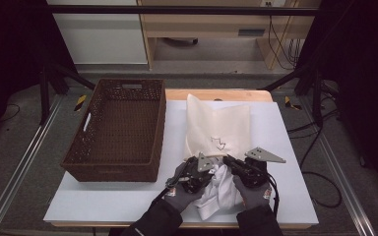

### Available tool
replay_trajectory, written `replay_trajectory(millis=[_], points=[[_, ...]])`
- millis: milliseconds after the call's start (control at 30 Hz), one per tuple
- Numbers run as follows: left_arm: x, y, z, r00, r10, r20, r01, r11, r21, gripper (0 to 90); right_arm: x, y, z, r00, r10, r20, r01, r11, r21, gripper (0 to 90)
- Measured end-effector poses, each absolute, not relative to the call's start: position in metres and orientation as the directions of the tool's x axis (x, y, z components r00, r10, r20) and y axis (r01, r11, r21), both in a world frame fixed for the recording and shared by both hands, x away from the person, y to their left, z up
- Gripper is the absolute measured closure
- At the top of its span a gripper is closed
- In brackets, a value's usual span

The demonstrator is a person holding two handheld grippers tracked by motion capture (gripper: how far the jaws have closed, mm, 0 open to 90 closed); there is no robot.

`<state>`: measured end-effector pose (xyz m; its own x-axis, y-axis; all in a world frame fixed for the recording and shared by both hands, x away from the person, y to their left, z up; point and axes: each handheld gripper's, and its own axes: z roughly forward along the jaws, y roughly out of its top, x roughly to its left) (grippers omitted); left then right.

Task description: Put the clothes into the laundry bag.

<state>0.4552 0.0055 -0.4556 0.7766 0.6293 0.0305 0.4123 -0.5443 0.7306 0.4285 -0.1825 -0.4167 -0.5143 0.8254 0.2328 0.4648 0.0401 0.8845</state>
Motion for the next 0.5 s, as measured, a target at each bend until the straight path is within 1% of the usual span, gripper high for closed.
replay_trajectory(millis=[33, 100, 200, 233, 400, 467, 500], points=[[0.461, 0.004, -0.461, 0.766, 0.642, 0.021, 0.426, -0.531, 0.733, 85.4, 0.428, -0.183, -0.415, -0.516, 0.825, 0.231, 0.462, 0.041, 0.886, 88.0], [0.467, 0.004, -0.463, 0.759, 0.65, 0.017, 0.423, -0.514, 0.746, 85.0, 0.426, -0.184, -0.413, -0.519, 0.823, 0.231, 0.454, 0.036, 0.89, 88.0], [0.465, 0.006, -0.461, 0.768, 0.641, 0.017, 0.413, -0.515, 0.751, 82.9, 0.426, -0.186, -0.413, -0.515, 0.825, 0.232, 0.454, 0.032, 0.891, 88.0], [0.463, 0.009, -0.459, 0.776, 0.63, 0.008, 0.409, -0.514, 0.754, 79.5, 0.426, -0.187, -0.413, -0.515, 0.824, 0.238, 0.459, 0.03, 0.888, 88.0], [0.444, 0.027, -0.447, 0.805, 0.593, -0.016, 0.38, -0.495, 0.782, 51.3, 0.428, -0.187, -0.416, -0.507, 0.829, 0.237, 0.467, 0.033, 0.883, 87.9], [0.434, 0.033, -0.44, 0.812, 0.582, -0.028, 0.371, -0.479, 0.796, 44.4, 0.428, -0.187, -0.416, -0.505, 0.83, 0.236, 0.468, 0.034, 0.883, 87.9], [0.429, 0.035, -0.436, 0.82, 0.572, -0.028, 0.358, -0.474, 0.805, 42.6, 0.428, -0.187, -0.416, -0.505, 0.83, 0.236, 0.468, 0.034, 0.883, 87.9]])
